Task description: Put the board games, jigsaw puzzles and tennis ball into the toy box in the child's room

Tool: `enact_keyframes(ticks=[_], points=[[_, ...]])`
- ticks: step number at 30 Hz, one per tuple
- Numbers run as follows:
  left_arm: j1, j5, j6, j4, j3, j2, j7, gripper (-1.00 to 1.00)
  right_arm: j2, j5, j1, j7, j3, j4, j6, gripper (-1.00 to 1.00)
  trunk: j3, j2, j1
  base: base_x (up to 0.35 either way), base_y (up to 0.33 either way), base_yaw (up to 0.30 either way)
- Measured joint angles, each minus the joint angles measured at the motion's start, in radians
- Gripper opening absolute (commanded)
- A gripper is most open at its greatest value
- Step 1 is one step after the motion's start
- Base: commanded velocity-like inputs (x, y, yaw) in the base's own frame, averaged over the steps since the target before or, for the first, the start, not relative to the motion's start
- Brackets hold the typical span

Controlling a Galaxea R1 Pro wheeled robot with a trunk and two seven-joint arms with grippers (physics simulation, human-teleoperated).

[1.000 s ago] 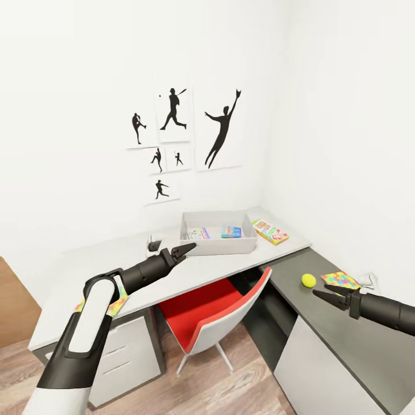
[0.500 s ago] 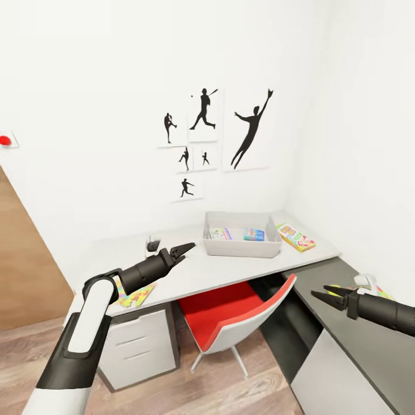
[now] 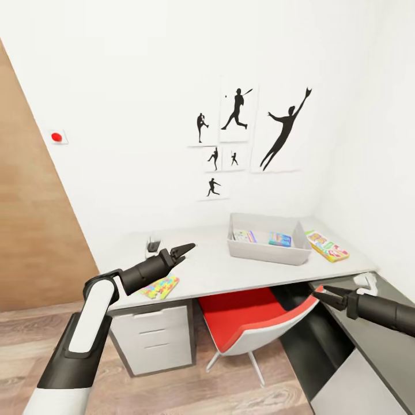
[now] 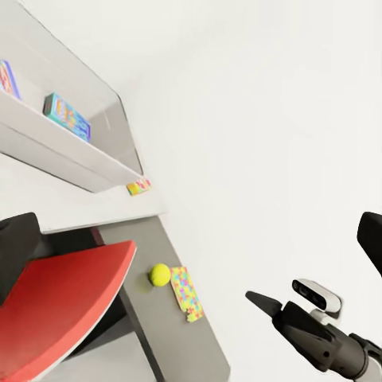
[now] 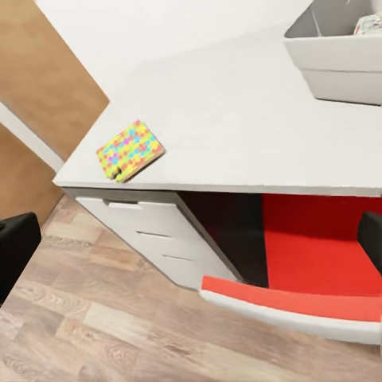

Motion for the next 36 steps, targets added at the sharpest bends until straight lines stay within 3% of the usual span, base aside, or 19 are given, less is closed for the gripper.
enact_keyframes(ticks=[20, 30, 36], points=[[-0.001, 0.000, 0.000, 0.017, 0.003, 0.000, 0.001, 1.00, 0.005, -0.001, -0.016, -0.062, 0.015, 0.036, 0.020, 1.00, 0.000, 0.000, 0.000, 0.037, 0.027, 0.294], [-0.002, 0.000, 0.000, 0.020, 0.003, 0.001, 0.001, 1.00, 0.066, -0.003, -0.071, -0.176, 0.066, 0.086, 0.105, 1.00, 0.000, 0.000, 0.000, 0.178, 0.183, 0.173], [-0.002, 0.000, 0.000, 0.021, 0.003, 0.001, 0.001, 1.00, 0.076, -0.004, -0.078, -0.211, 0.072, 0.092, 0.117, 1.00, 0.000, 0.000, 0.000, 0.196, 0.207, 0.044]])
